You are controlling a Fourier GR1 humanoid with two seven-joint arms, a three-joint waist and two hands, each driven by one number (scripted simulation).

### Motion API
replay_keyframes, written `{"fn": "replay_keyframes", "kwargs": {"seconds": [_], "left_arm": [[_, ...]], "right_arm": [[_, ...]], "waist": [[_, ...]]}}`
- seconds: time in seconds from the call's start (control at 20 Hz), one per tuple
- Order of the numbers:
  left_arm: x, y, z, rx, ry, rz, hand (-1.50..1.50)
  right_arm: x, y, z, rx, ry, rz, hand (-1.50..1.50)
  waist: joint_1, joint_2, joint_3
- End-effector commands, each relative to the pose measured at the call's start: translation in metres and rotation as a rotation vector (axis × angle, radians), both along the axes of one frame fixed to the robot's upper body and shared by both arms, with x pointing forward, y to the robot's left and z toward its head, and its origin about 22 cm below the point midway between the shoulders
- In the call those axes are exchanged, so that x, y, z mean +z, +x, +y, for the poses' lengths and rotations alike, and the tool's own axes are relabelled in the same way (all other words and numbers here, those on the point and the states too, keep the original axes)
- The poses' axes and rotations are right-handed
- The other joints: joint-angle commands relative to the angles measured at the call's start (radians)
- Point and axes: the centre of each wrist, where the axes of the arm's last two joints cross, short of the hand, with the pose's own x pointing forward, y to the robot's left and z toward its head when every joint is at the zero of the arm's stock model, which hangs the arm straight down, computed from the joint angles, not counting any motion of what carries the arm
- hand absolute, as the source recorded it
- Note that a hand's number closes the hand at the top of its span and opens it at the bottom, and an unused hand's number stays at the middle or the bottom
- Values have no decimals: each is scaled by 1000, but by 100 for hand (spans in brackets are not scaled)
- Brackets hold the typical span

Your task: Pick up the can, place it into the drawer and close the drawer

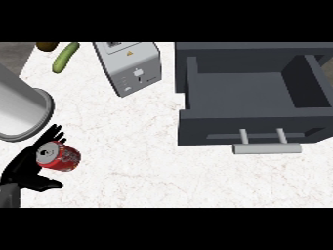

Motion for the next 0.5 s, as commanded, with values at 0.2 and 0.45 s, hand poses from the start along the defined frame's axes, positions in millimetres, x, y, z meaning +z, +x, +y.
{"fn": "replay_keyframes", "kwargs": {"seconds": [0.2, 0.45], "left_arm": [[-4, 14, -16, -48, -149, -48, 150], [5, 23, -13, -142, -208, -7, 150]], "right_arm": [[7, -17, 0, 26, -11, 21, -150], [-3, -14, 9, 28, 18, -1, -150]], "waist": [[-8, 1, -1], [-4, -1, 0]]}}
